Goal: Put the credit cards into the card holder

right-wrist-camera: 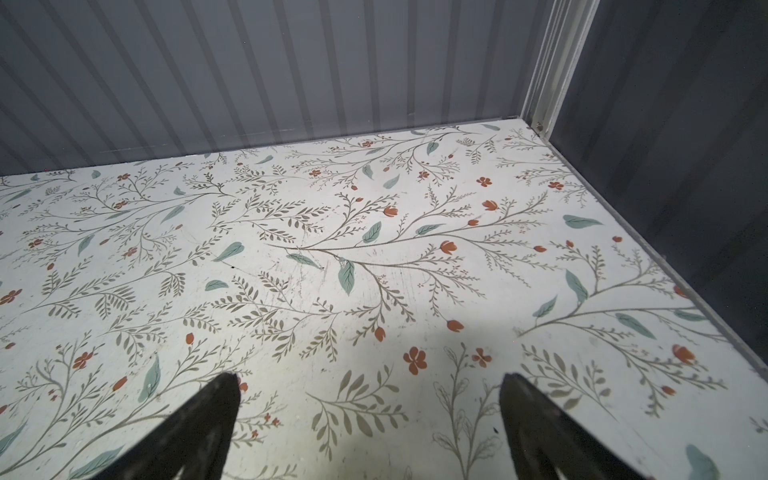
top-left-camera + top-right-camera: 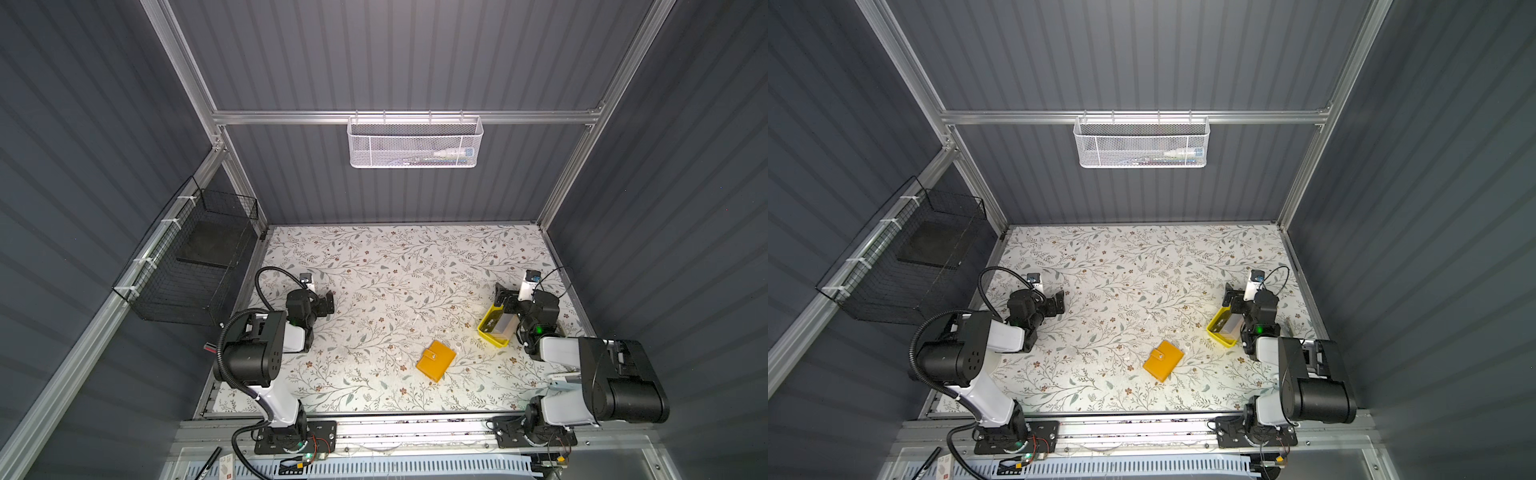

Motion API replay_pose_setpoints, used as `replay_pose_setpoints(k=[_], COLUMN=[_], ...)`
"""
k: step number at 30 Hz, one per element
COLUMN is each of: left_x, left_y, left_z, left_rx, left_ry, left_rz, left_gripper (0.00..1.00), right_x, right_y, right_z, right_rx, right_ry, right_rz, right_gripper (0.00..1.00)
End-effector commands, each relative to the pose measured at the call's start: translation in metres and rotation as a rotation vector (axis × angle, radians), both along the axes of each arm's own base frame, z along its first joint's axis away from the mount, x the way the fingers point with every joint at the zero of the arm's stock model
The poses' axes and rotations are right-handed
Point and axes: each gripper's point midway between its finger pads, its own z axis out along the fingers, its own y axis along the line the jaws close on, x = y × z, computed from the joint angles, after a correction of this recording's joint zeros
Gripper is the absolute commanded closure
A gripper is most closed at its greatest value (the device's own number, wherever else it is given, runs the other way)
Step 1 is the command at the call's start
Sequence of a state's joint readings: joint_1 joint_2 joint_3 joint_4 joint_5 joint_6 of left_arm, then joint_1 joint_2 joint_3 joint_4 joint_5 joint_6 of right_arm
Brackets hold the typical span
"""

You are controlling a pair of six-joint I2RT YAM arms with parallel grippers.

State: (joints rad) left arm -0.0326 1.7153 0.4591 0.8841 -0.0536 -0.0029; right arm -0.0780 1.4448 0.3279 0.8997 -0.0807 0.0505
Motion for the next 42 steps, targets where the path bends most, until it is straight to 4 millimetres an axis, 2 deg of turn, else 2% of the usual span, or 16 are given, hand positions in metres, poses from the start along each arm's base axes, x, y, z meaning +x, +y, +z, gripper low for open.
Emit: replay_pose_setpoints(k=[1,13,28,33,40,42], left_x=[0.007,0.005,-0.004,-0.007,-0.016,-0.021], left_y=[0.004,0.003,0.0,-0.017,-0.06,-0.069], left_z=[0.009,0.011,0.046,0.065,0.095,0.102], left_rx=[0.02,0.022,0.046,0.02,-0.042,-0.085], left_ry=[-0.034,-0.044,-0.03,-0.006,0.024,0.035], left_rz=[0.011,0.003,0.044,0.036,-0.045,-0.064], left_gripper=[0.0,0.0,0.0,0.0,0.0,0.0], right_x=[0.005,0.004,0.001,-0.005,-0.02,-0.023], right_y=[0.0,0.0,-0.023,-0.021,-0.019,-0.021], right_z=[0.009,0.009,0.026,0.04,0.071,0.072], right_rx=[-0.007,-0.007,0.011,0.04,0.173,0.233], right_ry=[-0.024,-0.024,0.012,0.028,0.015,0.036], right_rz=[0.008,0.006,-0.139,-0.144,-0.185,-0.225], right_gripper=[0.01,0.01,0.01,0.01,0.01,0.01])
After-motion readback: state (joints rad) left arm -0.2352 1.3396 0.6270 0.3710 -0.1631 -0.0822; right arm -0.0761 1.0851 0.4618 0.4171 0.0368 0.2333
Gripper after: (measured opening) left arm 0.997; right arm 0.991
